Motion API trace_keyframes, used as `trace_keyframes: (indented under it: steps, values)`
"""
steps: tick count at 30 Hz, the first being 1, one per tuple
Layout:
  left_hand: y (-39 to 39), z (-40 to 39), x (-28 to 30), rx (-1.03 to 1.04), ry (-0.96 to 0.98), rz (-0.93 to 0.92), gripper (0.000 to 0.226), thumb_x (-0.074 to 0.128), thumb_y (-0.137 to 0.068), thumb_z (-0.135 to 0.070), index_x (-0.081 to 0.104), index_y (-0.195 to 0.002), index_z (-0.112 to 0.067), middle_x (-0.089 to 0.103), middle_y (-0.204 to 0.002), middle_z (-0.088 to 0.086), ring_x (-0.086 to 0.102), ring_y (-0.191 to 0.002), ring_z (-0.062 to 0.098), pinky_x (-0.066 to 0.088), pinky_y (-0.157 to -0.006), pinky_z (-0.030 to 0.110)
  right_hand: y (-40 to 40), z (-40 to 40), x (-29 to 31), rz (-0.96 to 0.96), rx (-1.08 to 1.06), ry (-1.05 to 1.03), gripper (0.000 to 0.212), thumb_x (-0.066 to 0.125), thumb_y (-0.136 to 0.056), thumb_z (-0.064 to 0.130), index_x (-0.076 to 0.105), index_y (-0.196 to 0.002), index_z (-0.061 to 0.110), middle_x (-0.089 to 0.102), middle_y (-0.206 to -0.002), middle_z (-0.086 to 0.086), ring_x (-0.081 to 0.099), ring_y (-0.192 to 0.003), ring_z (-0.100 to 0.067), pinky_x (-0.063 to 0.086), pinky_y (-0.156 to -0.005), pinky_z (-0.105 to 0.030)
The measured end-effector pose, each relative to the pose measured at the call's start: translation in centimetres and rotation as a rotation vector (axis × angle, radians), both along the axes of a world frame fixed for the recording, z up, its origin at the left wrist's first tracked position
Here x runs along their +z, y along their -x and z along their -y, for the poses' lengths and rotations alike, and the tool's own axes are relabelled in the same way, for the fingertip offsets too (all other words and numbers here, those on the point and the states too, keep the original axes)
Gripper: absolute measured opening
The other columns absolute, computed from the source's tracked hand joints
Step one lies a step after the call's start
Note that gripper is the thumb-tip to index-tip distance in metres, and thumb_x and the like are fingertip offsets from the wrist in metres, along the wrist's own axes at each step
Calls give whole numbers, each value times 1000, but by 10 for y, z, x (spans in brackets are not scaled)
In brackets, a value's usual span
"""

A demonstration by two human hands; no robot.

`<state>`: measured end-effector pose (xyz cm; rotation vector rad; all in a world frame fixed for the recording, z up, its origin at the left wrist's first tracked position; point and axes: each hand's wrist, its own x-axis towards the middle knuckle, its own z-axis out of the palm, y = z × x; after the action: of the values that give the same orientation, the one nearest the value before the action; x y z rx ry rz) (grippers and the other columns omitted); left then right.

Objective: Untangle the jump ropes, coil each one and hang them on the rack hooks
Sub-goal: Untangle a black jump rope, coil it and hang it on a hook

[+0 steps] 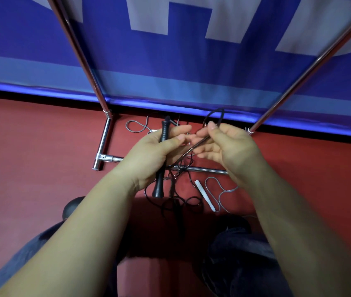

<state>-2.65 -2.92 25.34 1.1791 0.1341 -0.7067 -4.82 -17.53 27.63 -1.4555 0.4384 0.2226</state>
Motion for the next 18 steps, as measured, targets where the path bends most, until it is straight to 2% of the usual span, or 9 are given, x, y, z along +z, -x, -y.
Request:
trace_keyframes:
  steps: [3,4,6,8,11,14,16,18]
  values:
    - [4,-1,-3,-165,-172,105,19,52,-94,-7,65,-107,-14,71,-100,7,65,-97,18,45,-96,26,-1,1,2,50,-120,-115,32,38,-100,17,55,-75,7,65,-60,-1,58,-46,-7,50,-48,-18]
    - [6,0,-3,-208,-224,130,20,50,-95,-6,66,-102,-15,73,-94,5,67,-94,16,47,-95,24,-2,3,2,64,-180,-139,32,38,-100,17,55,-75,7,65,-60,-1,58,-45,-7,50,-48,-18]
    - [9,2,0,-242,-249,150,23,46,-97,-7,65,-91,-17,72,-73,-2,69,-75,9,50,-81,17,-6,9,3,90,-298,-181,32,37,-100,18,55,-76,8,65,-58,1,58,-45,-6,50,-48,-18]
    - [9,2,4,-223,-216,160,23,47,-96,-13,65,-83,-17,60,-57,-6,60,-60,9,47,-69,17,-8,14,3,99,-390,-190,32,36,-101,19,54,-77,9,65,-61,-1,59,-46,-6,50,-50,-17]
    - [7,2,5,-153,-89,113,21,47,-94,-14,66,-83,-10,43,-52,-7,46,-53,9,43,-65,20,-7,16,1,73,-424,-137,31,37,-101,22,54,-78,10,61,-72,-6,60,-48,-5,51,-52,-18]
    - [5,4,8,-24,19,-4,22,45,-95,-13,62,-84,-8,40,-51,-6,43,-48,7,46,-62,23,-5,12,3,-47,-260,-113,25,39,-100,25,57,-88,12,62,-74,-6,59,-48,-7,51,-50,-18]
    - [0,2,10,85,133,-83,20,44,-96,-15,60,-86,-9,41,-51,-5,43,-46,6,53,-63,26,0,5,2,-147,52,61,14,46,-96,26,58,-92,19,63,-75,1,57,-52,-8,48,-50,-18]
    - [-4,-1,11,169,209,-143,18,43,-97,-17,57,-89,-10,44,-52,-6,45,-44,5,57,-61,27,9,-2,-3,-143,438,351,9,56,-91,25,58,-83,27,61,-71,9,56,-56,-7,46,-56,-20]
